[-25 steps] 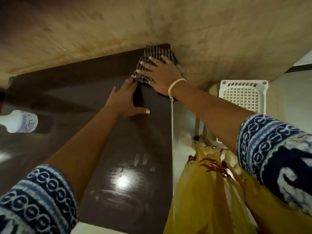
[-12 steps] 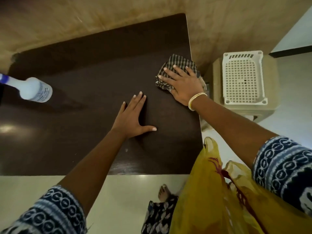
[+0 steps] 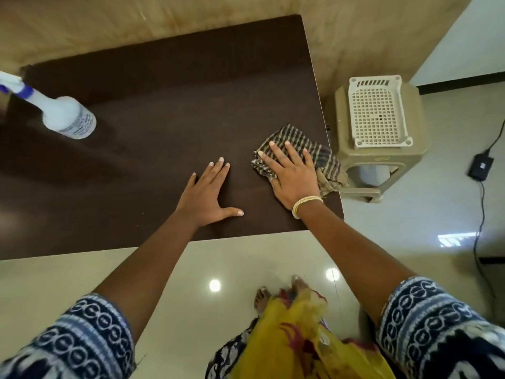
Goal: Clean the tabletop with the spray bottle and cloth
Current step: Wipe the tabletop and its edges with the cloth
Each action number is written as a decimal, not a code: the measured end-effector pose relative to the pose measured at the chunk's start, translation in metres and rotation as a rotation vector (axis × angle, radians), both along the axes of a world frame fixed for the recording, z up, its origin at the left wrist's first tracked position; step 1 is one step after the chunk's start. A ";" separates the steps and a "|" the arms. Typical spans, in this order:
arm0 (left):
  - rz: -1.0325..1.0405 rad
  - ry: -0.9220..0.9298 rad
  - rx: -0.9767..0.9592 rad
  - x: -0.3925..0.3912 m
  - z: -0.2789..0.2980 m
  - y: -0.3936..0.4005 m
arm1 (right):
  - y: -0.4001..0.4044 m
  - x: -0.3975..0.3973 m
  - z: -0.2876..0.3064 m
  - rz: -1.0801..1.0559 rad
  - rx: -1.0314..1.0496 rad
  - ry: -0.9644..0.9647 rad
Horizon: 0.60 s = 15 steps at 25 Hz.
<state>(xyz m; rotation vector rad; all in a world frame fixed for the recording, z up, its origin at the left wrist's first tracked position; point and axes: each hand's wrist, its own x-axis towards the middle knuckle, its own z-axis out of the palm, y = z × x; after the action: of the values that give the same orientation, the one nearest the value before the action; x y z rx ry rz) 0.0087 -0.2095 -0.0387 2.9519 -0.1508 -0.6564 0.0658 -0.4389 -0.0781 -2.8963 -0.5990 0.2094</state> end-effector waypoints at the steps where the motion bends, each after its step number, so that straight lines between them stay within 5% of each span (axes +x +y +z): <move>1: 0.015 0.002 0.007 -0.004 -0.001 -0.002 | 0.003 -0.010 0.000 -0.038 0.003 0.014; 15: 0.075 -0.124 -0.037 -0.059 -0.001 0.048 | 0.082 -0.073 -0.002 -0.443 -0.017 0.049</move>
<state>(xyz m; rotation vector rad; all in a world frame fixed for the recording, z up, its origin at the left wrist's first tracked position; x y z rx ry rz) -0.0500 -0.1616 -0.0399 2.9458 -0.0627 -0.4560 -0.0072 -0.3573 -0.0803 -2.9357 0.0594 0.2211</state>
